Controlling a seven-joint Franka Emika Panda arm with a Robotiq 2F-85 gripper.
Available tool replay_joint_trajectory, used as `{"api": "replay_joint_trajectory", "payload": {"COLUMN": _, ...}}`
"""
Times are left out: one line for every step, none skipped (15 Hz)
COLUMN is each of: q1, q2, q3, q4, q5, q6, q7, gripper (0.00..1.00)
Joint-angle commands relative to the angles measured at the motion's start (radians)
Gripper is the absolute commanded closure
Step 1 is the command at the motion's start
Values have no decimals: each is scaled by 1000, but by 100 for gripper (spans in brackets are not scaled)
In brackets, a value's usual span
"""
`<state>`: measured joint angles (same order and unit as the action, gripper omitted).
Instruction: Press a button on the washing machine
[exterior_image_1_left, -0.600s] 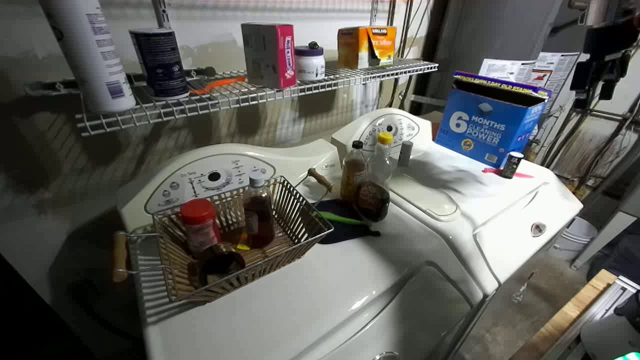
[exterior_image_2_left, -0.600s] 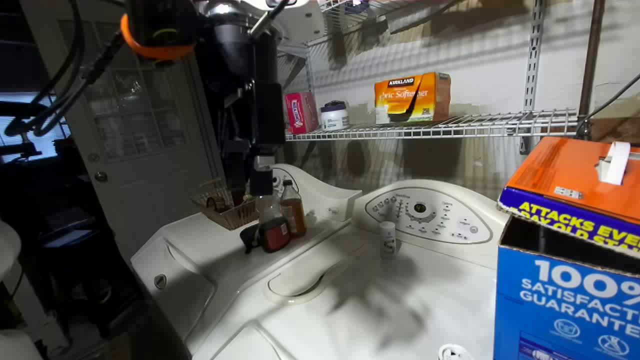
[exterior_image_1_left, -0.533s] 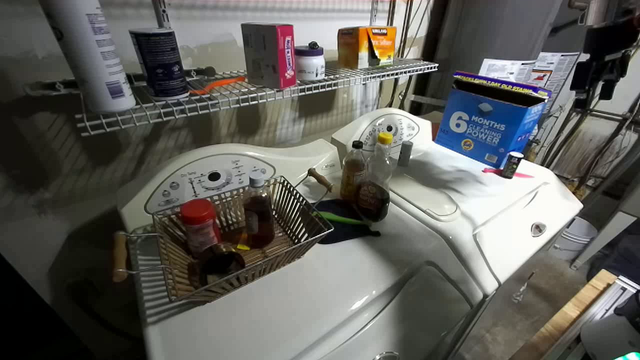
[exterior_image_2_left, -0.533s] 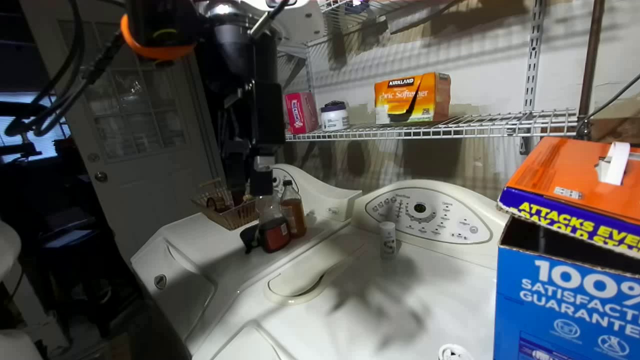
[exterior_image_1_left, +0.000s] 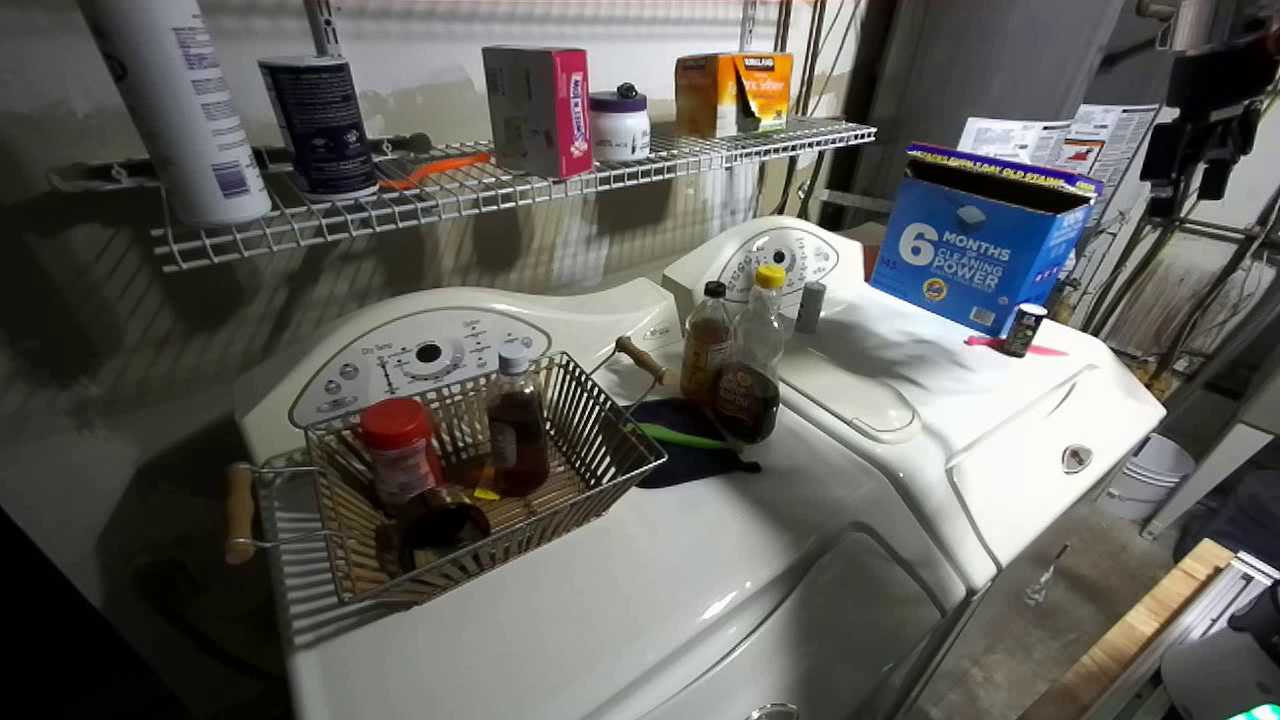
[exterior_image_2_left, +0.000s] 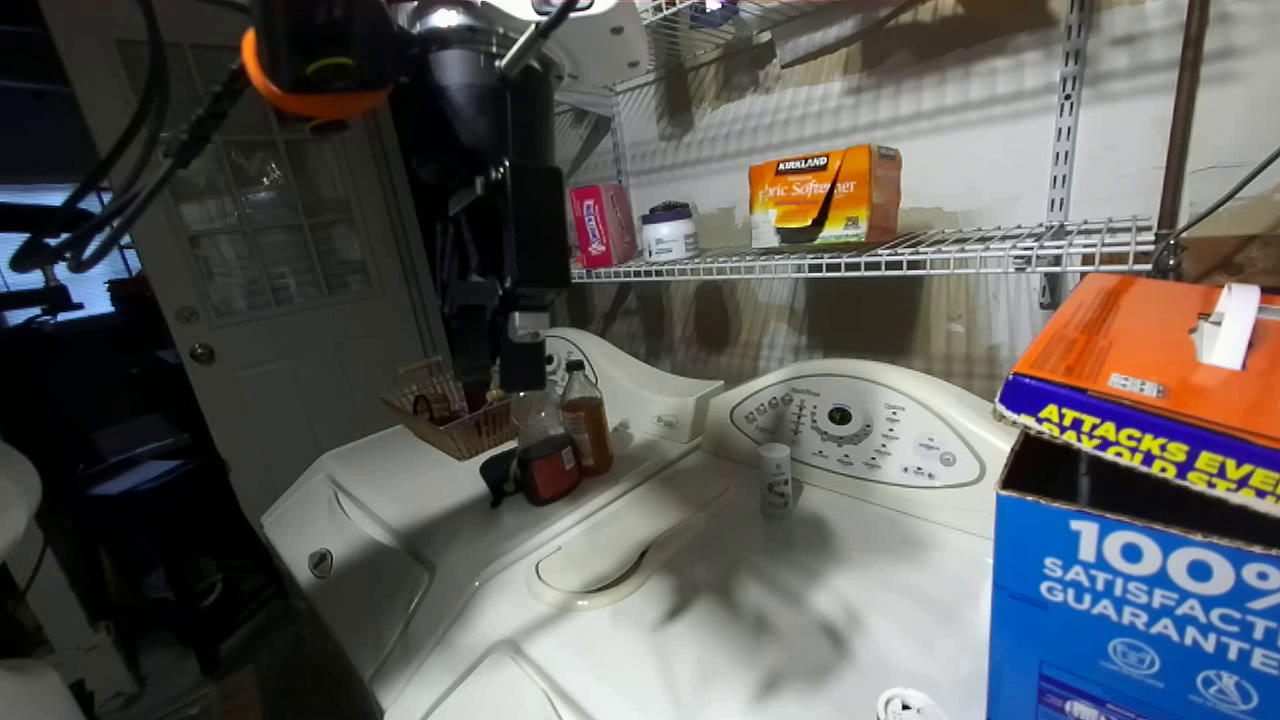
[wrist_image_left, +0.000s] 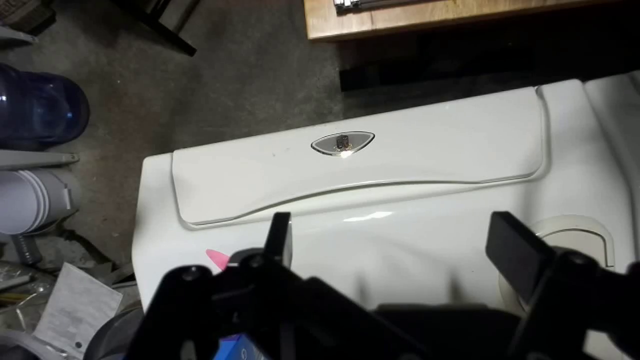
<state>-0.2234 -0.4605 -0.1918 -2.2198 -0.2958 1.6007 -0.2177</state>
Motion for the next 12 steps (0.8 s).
{"api": "replay_joint_trajectory", "payload": {"q1": 44, "q2": 17, "q3": 2, "q4": 26, "q5": 13, "q6": 4, "q7": -7, "gripper": 0}}
{"api": "replay_joint_trajectory", "payload": {"q1": 63, "q2": 25, "q3": 13, "q4": 39, "q5": 22, "q6": 11, "q7": -16, "gripper": 0}}
{"api": "replay_joint_trajectory", "payload": {"q1": 88, "q2": 40, "q3": 25, "q4": 55, "q5": 30, "q6": 24, "q7": -28, "gripper": 0}}
{"api": "replay_joint_trajectory", "payload": {"q1": 109, "q2": 61, "q3": 35, "q4": 71, "q5": 33, "q6": 43, "q7": -31, "gripper": 0}}
{"api": "replay_joint_trajectory", "payload": {"q1": 132, "q2": 94, "q3": 47, "q4": 97, "q5": 38, "q6": 57, "q7": -34, "gripper": 0}}
{"api": "replay_joint_trajectory", "payload": {"q1": 149, "q2": 118, "q3": 55, "q4": 114, "q5": 40, "q6": 81, "q7": -36, "gripper": 0}}
{"api": "replay_joint_trajectory", "payload": {"q1": 167, "q2": 159, "q3": 55, "q4": 139, "q5": 56, "q6": 114, "q7": -47, "gripper": 0}}
{"api": "replay_joint_trajectory", "payload": {"q1": 181, "q2": 187, "q3": 48, "q4": 150, "q5": 72, "q6": 178, "q7": -71, "gripper": 0}}
{"api": "replay_joint_trajectory", "payload": {"q1": 190, "q2": 223, "q3": 39, "q4": 160, "q5": 96, "q6": 255, "q7": -94, "gripper": 0}}
{"api": "replay_joint_trajectory", "payload": {"q1": 194, "q2": 255, "q3": 34, "q4": 172, "q5": 126, "q6": 313, "q7": -113, "gripper": 0}}
{"api": "replay_joint_trajectory", "payload": {"q1": 194, "q2": 287, "q3": 31, "q4": 175, "q5": 152, "q6": 391, "q7": -136, "gripper": 0}}
{"api": "replay_joint_trajectory", "payload": {"q1": 195, "q2": 319, "q3": 28, "q4": 187, "q5": 201, "q6": 429, "q7": -166, "gripper": 0}}
